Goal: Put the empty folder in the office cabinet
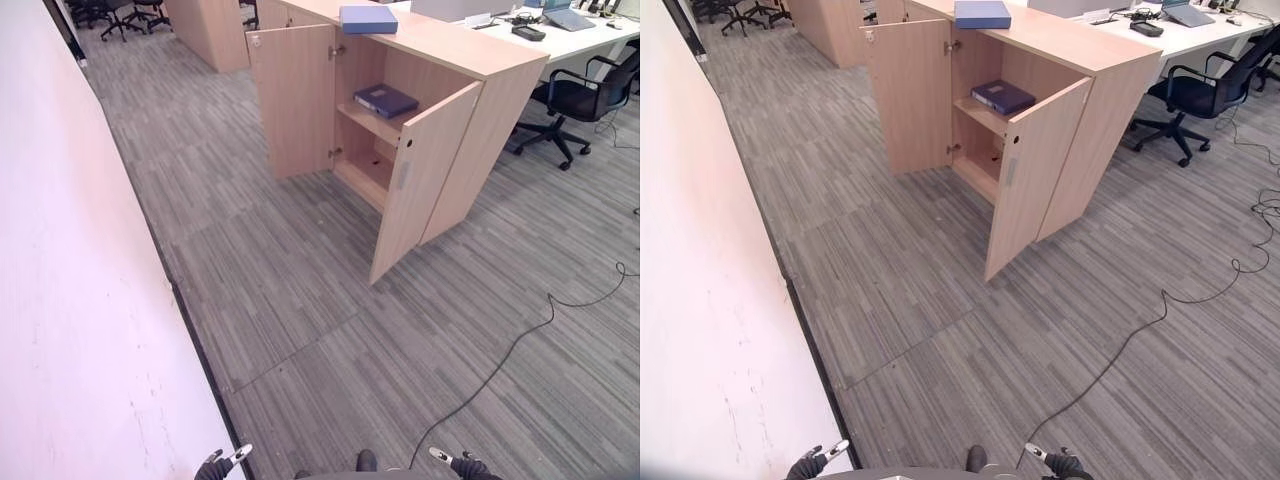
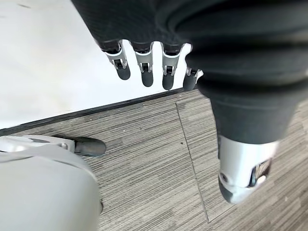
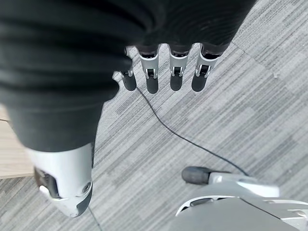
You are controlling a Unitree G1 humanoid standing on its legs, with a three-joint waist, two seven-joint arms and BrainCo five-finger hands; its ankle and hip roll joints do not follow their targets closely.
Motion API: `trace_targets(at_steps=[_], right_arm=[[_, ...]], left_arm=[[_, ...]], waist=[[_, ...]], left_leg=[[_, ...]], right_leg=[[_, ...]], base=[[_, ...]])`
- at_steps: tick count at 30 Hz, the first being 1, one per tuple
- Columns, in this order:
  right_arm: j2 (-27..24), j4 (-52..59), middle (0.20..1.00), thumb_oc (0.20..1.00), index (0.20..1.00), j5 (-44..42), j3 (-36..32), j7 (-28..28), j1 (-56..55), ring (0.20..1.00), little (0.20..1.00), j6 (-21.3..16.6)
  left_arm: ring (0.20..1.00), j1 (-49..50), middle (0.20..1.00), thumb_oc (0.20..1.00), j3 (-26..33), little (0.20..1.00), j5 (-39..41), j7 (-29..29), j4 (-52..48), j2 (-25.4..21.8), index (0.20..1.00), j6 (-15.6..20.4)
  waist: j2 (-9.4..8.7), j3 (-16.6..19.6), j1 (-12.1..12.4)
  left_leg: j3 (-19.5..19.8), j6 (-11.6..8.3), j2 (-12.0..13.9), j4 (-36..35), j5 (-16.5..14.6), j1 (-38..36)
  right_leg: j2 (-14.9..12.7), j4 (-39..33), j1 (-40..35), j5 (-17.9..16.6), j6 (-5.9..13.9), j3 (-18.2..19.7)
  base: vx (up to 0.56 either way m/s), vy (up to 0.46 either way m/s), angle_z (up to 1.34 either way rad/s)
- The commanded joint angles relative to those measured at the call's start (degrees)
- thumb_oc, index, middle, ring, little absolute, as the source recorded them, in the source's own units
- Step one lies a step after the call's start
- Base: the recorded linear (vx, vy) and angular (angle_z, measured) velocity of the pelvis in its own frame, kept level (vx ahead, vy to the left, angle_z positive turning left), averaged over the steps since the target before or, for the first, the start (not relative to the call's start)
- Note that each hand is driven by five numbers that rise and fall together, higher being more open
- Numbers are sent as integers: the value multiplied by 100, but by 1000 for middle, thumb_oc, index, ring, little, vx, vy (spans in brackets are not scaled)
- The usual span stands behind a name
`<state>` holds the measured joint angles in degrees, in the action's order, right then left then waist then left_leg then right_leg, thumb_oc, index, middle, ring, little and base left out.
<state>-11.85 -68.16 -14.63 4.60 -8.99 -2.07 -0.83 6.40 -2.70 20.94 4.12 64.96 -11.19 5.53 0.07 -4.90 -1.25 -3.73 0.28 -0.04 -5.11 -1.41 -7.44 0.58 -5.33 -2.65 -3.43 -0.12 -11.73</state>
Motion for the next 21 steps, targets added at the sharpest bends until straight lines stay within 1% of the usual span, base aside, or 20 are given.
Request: trace_targets(at_steps=[1,6,8,11,21], right_arm=[[24,-367,1000,1000,1000,-57,101,-102,288,1000,1000,-153],[20,-425,1000,1000,1000,-58,106,-90,306,1000,1000,-140],[-5,-465,1000,1000,1000,-24,120,-26,302,1000,1000,-108],[-19,-493,1000,1000,1000,0,143,19,310,1000,1000,-81],[-63,-572,1000,1000,1000,67,202,79,369,1000,1000,-62]], left_arm=[[1000,-216,1000,1000,-52,1000,-132,96,111,-43,1000,272],[1000,-224,1000,1000,-19,1000,10,50,144,-38,1000,267],[1000,-219,1000,1000,22,1000,187,-98,272,5,1000,169],[1000,-216,1000,1000,55,1000,347,-196,290,32,1000,156],[1000,-257,1000,1000,22,1000,167,-171,412,16,1000,151]], waist=[[-109,141,-76],[-109,143,-69],[-94,153,-69],[-86,164,-72],[-76,206,-46]], left_leg=[[-222,-248,56,11,-304,137],[-205,-257,71,11,-300,130],[-217,-263,82,11,-292,116],[-220,-268,88,11,-292,108],[-196,-294,110,11,-309,41]], right_leg=[[-470,33,-131,591,683,-79],[-466,33,-145,606,678,-101],[-457,33,-164,618,674,-123],[-453,33,-184,625,670,-122],[-431,33,-285,699,642,-175]], base=[[0,0,0],[-3,-7,0],[0,0,0],[0,0,0],[8,-9,3]])
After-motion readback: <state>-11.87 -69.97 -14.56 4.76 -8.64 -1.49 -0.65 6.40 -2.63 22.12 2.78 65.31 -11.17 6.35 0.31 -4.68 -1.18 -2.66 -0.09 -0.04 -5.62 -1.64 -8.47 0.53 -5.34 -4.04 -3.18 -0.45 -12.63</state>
